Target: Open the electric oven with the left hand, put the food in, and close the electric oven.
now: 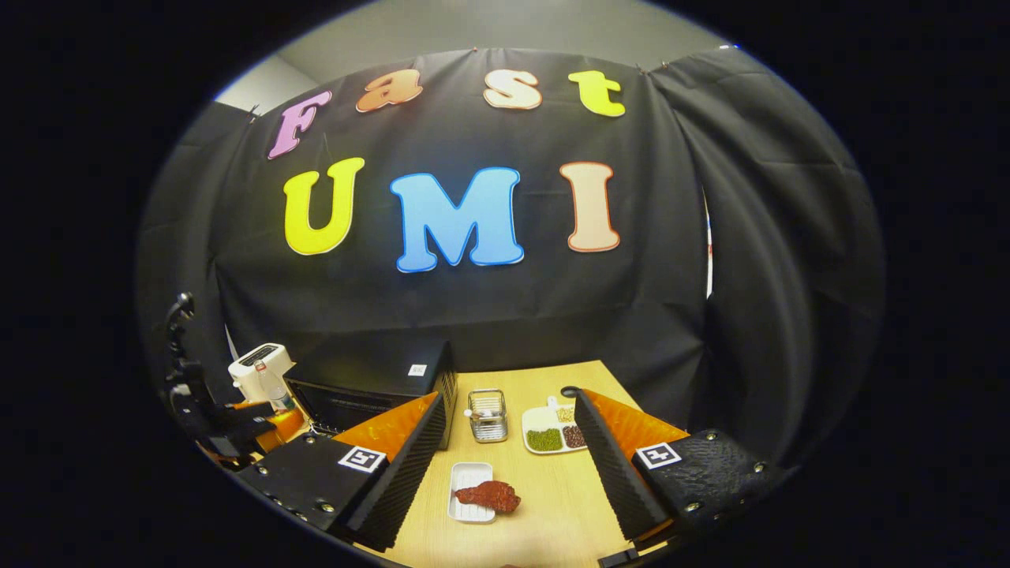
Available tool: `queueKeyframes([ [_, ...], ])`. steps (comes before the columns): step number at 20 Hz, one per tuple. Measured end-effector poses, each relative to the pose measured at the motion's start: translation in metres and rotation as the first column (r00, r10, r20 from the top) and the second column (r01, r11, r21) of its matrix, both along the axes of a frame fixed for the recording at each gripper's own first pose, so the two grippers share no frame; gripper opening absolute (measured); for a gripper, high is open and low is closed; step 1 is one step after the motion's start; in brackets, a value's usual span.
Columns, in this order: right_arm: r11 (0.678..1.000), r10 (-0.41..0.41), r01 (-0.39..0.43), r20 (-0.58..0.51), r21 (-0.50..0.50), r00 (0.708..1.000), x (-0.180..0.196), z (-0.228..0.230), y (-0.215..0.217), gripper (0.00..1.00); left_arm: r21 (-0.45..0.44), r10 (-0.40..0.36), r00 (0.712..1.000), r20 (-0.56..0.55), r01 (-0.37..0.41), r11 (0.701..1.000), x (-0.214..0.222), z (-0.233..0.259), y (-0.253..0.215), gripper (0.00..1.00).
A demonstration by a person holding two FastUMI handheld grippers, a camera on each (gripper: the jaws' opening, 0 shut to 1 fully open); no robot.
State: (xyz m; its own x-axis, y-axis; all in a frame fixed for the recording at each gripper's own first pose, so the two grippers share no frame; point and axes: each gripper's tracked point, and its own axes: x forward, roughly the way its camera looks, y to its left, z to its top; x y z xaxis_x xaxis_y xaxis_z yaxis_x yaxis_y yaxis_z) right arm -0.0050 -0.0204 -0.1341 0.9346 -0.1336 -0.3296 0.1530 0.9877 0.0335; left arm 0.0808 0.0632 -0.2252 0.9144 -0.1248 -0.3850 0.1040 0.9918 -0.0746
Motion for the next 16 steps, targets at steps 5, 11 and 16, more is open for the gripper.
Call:
queueKeyframes([
  [5,0.981,0.058,-0.034,-0.122,0.189,0.991,0.003,-0.060,-0.012,1.00,-0.058,0.018,0.990,0.140,-0.010,0.998,-0.007,0.088,-0.008,0.95],
  [11,0.876,0.114,0.018,-0.245,0.481,0.963,0.003,-0.150,-0.027,0.98,-0.079,0.061,0.971,0.233,-0.044,0.996,-0.024,0.153,-0.002,0.99],
  [16,0.794,0.180,0.054,-0.319,0.606,0.930,0.004,-0.210,-0.027,0.97,-0.058,0.107,0.960,0.257,-0.095,0.994,-0.038,0.173,0.006,0.99],
])
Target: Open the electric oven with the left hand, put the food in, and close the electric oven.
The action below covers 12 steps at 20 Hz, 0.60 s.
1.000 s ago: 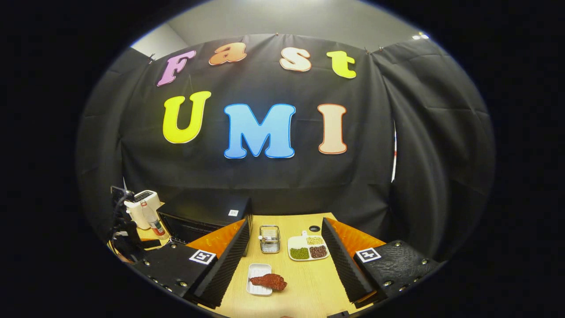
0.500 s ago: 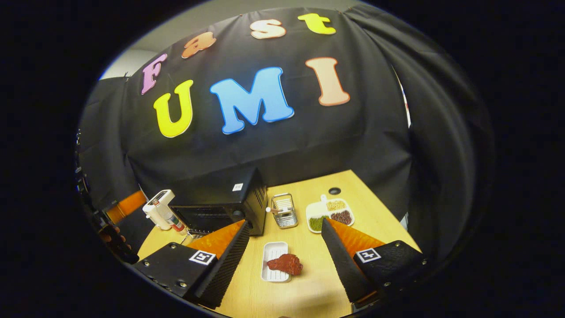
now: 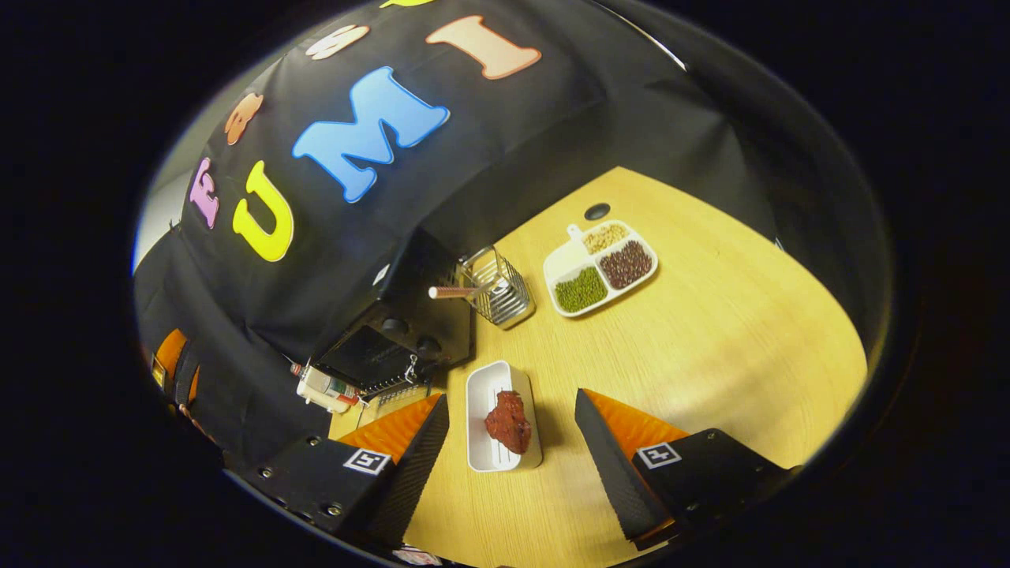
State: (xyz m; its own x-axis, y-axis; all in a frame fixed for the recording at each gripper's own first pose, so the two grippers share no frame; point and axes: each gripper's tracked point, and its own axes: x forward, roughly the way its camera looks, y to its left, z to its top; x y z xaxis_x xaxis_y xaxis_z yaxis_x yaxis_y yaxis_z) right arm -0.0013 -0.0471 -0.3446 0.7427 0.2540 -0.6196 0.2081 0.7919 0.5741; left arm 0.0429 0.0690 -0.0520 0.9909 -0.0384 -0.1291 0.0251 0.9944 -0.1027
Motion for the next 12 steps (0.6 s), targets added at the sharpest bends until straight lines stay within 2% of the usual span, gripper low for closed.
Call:
queueKeyframes([
  [4,0.996,0.058,-0.055,-0.047,0.068,0.997,0.005,-0.031,0.015,0.95,0.024,0.032,0.999,0.000,-0.032,0.999,-0.014,0.004,0.000,0.99],
  [6,0.995,0.075,-0.071,-0.061,0.069,0.995,0.007,-0.041,0.019,0.95,0.018,0.048,0.999,-0.009,-0.047,0.999,-0.019,0.000,0.001,0.99],
  [8,0.992,0.081,-0.073,-0.077,0.099,0.994,0.011,-0.048,0.024,0.80,0.015,0.069,0.997,-0.018,-0.069,0.998,-0.024,-0.003,0.008,0.99],
  [10,0.989,0.076,-0.063,-0.099,0.132,0.992,0.014,-0.056,0.031,0.78,0.007,0.088,0.995,-0.036,-0.087,0.996,-0.029,-0.010,0.015,0.99],
  [11,0.990,0.061,-0.049,-0.092,0.131,0.994,0.015,-0.043,0.019,0.60,0.002,0.097,0.995,-0.039,-0.097,0.995,-0.030,-0.012,0.020,0.98],
  [12,0.987,0.065,-0.052,-0.082,0.149,0.995,0.014,-0.048,0.026,0.42,-0.003,0.103,0.994,-0.041,-0.103,0.995,-0.028,-0.012,0.024,0.99],
])
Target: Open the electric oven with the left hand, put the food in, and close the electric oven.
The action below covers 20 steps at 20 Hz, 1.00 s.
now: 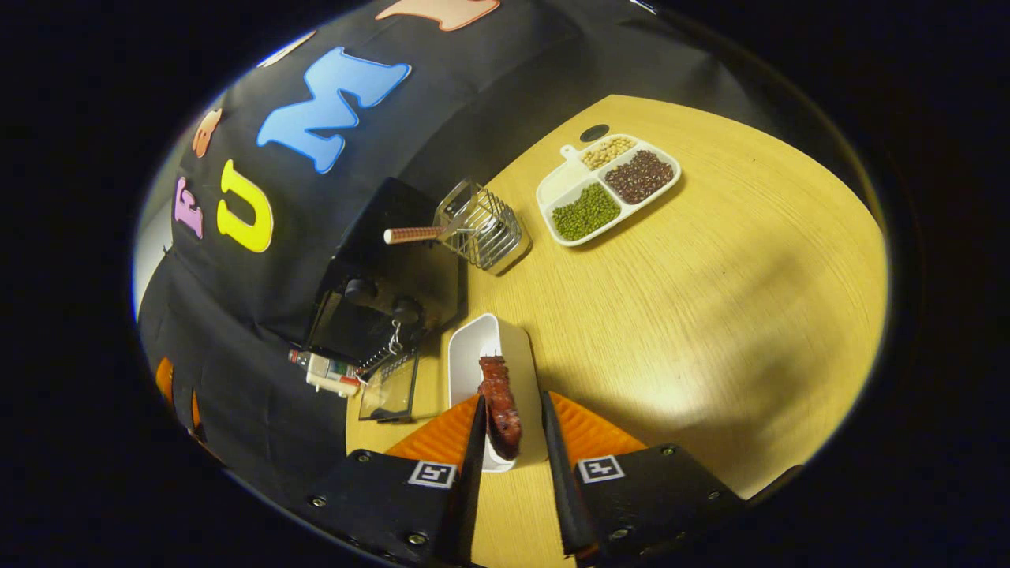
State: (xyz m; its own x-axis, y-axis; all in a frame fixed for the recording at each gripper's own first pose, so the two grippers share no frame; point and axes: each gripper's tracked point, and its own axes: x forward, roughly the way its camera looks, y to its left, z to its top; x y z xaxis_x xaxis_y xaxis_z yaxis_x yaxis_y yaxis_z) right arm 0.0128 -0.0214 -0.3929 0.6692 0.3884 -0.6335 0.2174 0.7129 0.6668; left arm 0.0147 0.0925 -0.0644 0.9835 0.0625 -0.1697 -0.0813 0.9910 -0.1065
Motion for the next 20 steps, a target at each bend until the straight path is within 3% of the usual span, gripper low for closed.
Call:
queueKeyframes([
  [2,0.999,-0.019,0.019,0.011,0.032,1.000,0.012,-0.018,0.021,0.42,-0.008,0.000,1.000,-0.007,0.000,1.000,0.000,-0.004,0.005,0.99],
  [3,0.999,-0.032,0.032,0.011,0.040,0.999,0.009,-0.002,0.007,0.14,-0.008,-0.004,1.000,-0.011,0.004,1.000,0.001,-0.004,0.007,0.99],
  [4,0.998,-0.032,0.031,0.015,0.048,0.999,0.009,0.000,0.008,0.15,-0.004,-0.010,1.000,-0.007,0.010,1.000,0.002,-0.004,0.010,0.92],
  [5,0.998,-0.046,0.045,0.014,0.047,0.999,0.009,0.002,0.006,0.08,0.000,-0.020,1.000,-0.003,0.020,1.000,0.004,-0.002,0.012,0.95],
  [6,0.998,-0.053,0.052,0.014,0.045,0.999,0.008,0.004,0.006,0.09,0.003,-0.035,0.999,-0.001,0.035,0.999,0.006,-0.001,0.012,0.99],
  [11,0.983,-0.144,0.137,0.050,0.120,0.988,0.004,0.035,0.007,0.09,0.040,-0.086,0.996,0.025,0.085,0.996,0.022,0.005,0.018,0.98],
  [13,0.973,-0.171,0.154,0.084,0.173,0.982,-0.003,0.055,0.014,0.09,0.034,-0.123,0.992,0.031,0.122,0.992,0.028,0.003,0.015,0.91],
  [14,0.967,-0.181,0.158,0.101,0.199,0.978,-0.007,0.065,0.019,0.09,0.028,-0.140,0.990,0.033,0.139,0.990,0.031,0.002,0.016,0.99],
  [16,0.956,-0.190,0.152,0.136,0.249,0.972,-0.016,0.086,0.034,0.09,0.015,-0.160,0.986,0.042,0.159,0.987,0.037,0.003,0.020,0.91],
  [20,0.949,-0.147,0.085,0.187,0.304,0.971,-0.032,0.119,0.071,0.09,0.005,-0.196,0.979,0.055,0.196,0.981,0.040,0.001,0.035,0.99],
])
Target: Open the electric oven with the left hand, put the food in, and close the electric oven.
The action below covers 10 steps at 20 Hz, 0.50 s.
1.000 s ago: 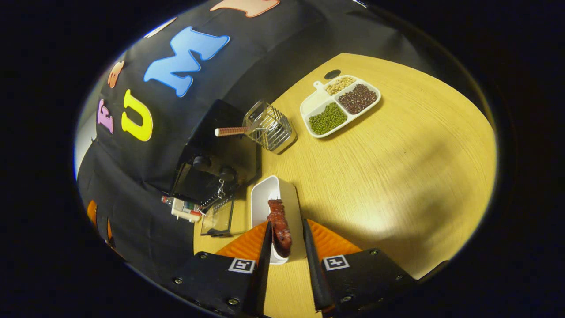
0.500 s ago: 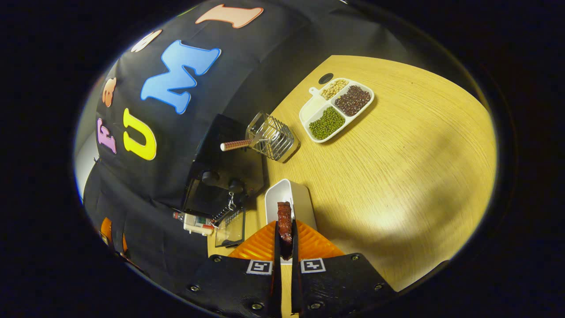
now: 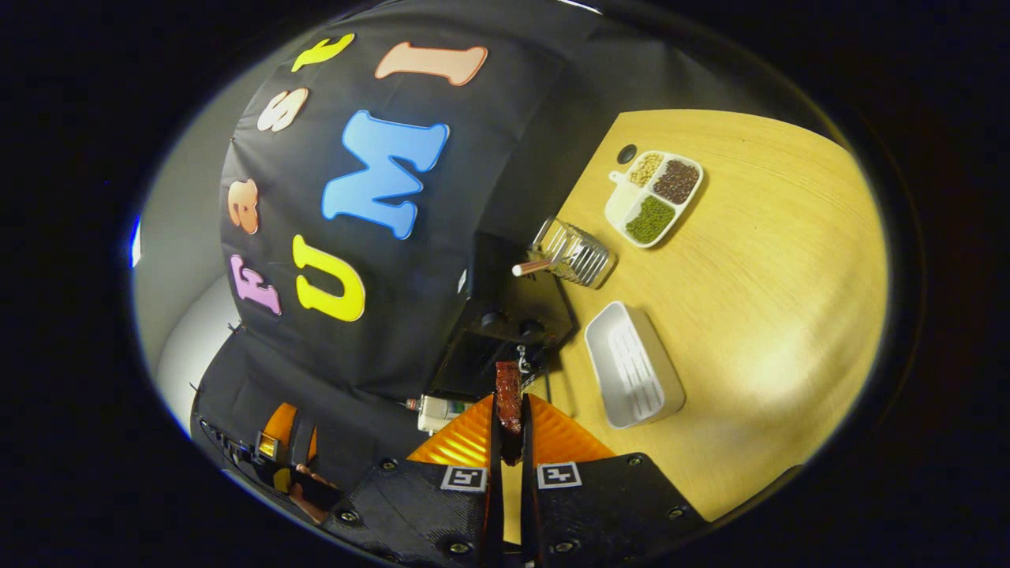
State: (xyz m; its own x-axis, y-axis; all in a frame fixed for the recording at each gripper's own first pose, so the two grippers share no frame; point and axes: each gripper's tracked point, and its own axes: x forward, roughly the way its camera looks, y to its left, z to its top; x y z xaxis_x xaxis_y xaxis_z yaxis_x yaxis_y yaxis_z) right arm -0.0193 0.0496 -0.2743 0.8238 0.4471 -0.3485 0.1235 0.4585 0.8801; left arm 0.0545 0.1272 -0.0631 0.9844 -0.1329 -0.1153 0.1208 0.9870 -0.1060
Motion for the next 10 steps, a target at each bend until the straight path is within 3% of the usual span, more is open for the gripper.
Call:
queueKeyframes([
  [3,0.999,0.037,-0.038,0.027,0.015,0.999,0.002,0.014,0.028,0.09,0.037,-0.004,1.000,0.005,0.003,0.999,0.002,-0.009,0.016,0.95],
  [6,0.997,0.068,-0.069,0.033,0.042,0.997,0.010,0.021,0.056,0.09,0.032,-0.006,1.000,-0.011,0.006,0.999,-0.001,-0.018,0.025,0.99],
  [9,0.992,0.085,-0.090,0.055,0.092,0.995,0.022,0.031,0.085,0.09,0.041,-0.009,1.000,-0.007,0.009,0.999,-0.007,-0.018,0.038,0.95],
  [10,0.990,0.089,-0.095,0.062,0.105,0.994,0.029,0.031,0.093,0.09,0.047,-0.010,1.000,-0.004,0.011,0.999,-0.009,-0.017,0.042,0.99],
])
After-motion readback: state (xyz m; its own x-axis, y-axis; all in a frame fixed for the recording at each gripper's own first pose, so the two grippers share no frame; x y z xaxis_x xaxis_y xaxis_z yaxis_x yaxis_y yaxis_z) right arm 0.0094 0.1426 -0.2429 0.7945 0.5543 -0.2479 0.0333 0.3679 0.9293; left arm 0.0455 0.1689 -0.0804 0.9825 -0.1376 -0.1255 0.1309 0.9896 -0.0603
